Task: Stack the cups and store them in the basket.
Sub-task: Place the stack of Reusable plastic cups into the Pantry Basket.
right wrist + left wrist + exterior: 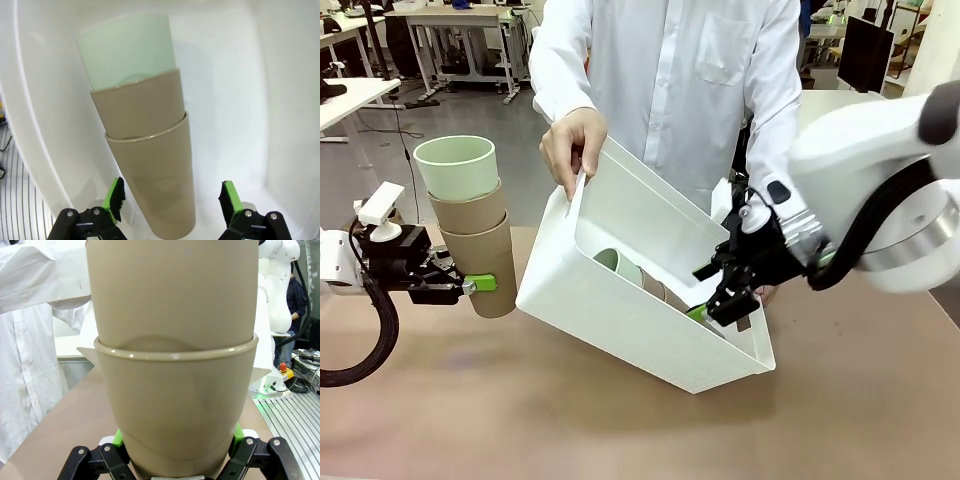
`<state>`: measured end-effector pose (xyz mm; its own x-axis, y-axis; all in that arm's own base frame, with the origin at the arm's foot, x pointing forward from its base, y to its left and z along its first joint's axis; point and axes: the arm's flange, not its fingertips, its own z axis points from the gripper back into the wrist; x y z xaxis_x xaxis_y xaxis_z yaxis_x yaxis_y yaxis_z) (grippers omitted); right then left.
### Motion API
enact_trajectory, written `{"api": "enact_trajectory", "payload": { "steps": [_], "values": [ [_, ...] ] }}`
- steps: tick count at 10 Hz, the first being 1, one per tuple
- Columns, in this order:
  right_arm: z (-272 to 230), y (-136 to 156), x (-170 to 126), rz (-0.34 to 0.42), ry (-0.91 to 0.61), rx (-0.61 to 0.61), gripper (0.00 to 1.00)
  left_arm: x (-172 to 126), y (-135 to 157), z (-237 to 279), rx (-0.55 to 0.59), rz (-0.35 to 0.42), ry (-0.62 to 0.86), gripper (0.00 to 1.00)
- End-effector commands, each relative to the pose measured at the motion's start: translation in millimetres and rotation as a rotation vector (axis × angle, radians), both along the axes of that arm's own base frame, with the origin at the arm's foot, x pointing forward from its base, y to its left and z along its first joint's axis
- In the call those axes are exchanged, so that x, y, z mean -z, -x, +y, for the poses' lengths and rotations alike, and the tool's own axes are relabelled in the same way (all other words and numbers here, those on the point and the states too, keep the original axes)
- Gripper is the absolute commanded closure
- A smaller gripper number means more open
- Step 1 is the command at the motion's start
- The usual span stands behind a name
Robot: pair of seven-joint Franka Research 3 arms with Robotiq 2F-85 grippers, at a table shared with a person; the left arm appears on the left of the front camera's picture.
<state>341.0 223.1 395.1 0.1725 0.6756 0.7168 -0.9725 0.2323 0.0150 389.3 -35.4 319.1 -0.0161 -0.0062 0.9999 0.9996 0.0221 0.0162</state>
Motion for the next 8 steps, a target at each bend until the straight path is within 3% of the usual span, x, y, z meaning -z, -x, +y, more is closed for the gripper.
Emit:
{"api": "enact_trajectory", "payload": {
  "steps": [1, 5, 8],
  "values": [
    [-56.7, 43.0, -23.9, -0.023, -0.044, -0.011, 0.00, -4.0, 0.5, 0.0, 0.001, -0.008, 0.008, 0.16],
    [-146.5, 33.6, -92.8, -0.070, -0.170, 0.021, 0.00, -4.0, 0.5, 0.0, 0.001, -0.008, 0.008, 0.16],
    [-233.6, 30.0, -113.3, -0.044, -0.304, 0.037, 0.00, -4.0, 0.5, 0.0, 0.001, -0.008, 0.008, 0.16]
  ]
}}
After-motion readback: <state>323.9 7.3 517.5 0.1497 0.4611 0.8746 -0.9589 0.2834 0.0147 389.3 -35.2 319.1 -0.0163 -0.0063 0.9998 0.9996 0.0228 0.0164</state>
